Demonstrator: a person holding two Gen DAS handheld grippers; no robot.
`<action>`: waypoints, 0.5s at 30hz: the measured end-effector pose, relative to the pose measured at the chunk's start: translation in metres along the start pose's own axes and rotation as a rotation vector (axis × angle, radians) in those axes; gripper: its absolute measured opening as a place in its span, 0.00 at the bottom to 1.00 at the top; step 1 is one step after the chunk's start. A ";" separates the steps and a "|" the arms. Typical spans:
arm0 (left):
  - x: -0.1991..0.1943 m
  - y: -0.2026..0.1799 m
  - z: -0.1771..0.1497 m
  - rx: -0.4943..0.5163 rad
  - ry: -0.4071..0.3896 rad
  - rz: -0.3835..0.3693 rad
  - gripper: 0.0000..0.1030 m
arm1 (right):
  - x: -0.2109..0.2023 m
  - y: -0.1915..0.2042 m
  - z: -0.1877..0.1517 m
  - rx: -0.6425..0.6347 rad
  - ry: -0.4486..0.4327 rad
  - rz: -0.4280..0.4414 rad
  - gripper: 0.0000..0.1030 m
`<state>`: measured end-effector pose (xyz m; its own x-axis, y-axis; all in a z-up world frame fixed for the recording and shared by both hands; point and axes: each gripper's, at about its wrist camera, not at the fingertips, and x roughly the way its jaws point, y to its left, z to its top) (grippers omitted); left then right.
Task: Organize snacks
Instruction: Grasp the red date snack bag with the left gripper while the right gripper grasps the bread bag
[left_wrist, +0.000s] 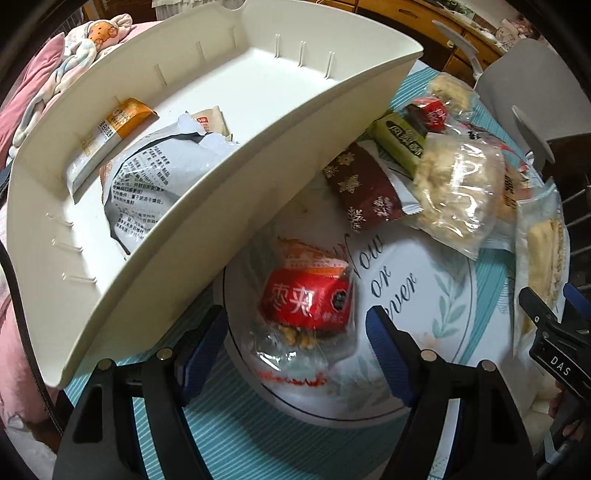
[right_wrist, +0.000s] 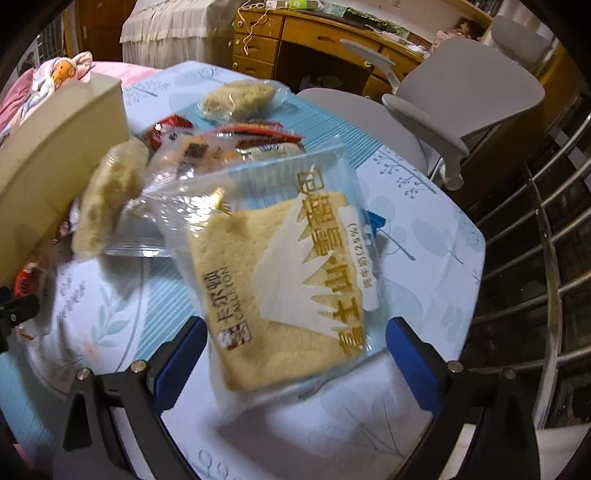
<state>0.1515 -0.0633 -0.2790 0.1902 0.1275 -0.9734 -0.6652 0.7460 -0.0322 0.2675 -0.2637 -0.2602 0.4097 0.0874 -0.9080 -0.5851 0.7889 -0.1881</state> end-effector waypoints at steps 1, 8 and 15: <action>0.001 0.001 0.001 -0.001 0.004 0.008 0.71 | 0.003 0.001 0.000 -0.002 0.000 0.002 1.00; 0.018 0.002 0.010 -0.008 0.033 0.032 0.60 | 0.023 0.006 0.005 -0.036 -0.009 -0.013 1.00; 0.023 0.000 0.011 0.000 0.025 0.036 0.54 | 0.030 -0.010 0.000 0.085 -0.027 0.087 1.00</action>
<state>0.1635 -0.0529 -0.2985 0.1482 0.1378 -0.9793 -0.6714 0.7411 0.0027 0.2857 -0.2694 -0.2856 0.3795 0.1733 -0.9088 -0.5584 0.8261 -0.0756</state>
